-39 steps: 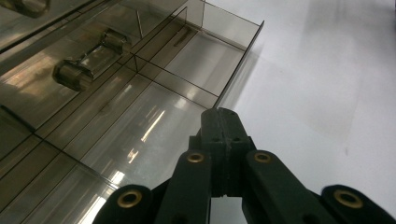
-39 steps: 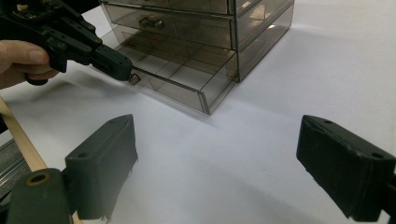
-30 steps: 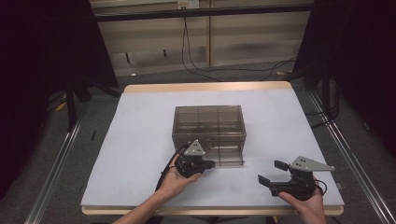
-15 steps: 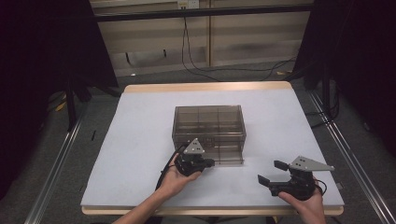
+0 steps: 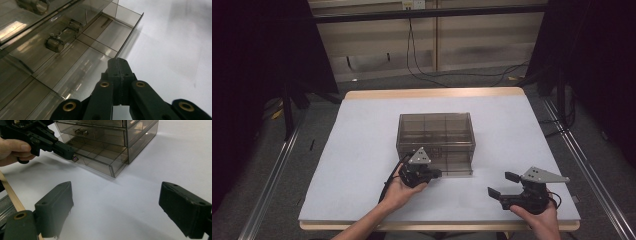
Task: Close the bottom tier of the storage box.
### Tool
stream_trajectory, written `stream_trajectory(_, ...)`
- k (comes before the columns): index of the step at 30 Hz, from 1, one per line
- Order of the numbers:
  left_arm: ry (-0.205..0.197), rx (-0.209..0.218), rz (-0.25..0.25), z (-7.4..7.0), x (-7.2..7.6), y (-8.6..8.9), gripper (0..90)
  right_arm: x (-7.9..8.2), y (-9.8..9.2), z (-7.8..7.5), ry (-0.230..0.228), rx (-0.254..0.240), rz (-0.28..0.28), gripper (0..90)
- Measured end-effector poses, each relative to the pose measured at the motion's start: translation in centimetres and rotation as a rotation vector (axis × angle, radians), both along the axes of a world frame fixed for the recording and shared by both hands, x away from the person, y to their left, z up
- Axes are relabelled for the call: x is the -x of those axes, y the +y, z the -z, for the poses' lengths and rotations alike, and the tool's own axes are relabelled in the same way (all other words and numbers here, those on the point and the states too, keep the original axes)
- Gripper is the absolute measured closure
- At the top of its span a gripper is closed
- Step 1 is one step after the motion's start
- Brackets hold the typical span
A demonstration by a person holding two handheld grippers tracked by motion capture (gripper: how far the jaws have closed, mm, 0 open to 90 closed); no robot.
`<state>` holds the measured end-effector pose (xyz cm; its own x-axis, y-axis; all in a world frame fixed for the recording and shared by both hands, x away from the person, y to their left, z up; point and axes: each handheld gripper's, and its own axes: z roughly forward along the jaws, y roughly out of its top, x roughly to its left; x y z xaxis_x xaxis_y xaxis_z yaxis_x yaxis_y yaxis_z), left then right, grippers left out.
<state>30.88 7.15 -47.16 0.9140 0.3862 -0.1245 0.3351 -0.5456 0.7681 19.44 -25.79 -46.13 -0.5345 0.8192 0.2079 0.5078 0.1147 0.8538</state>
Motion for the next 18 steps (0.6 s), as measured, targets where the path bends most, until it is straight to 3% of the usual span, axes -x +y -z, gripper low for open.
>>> stream_trajectory(11,0.007,-0.028,0.028,-0.26,-0.63,-0.36,90.0,-0.04,-0.03,0.03,0.004,-0.004,0.005,11.7)
stream_trajectory(18,0.005,-0.009,0.010,-0.09,-1.00,-0.20,90.0,0.01,-0.02,-0.02,0.006,-0.008,0.006,11.6)
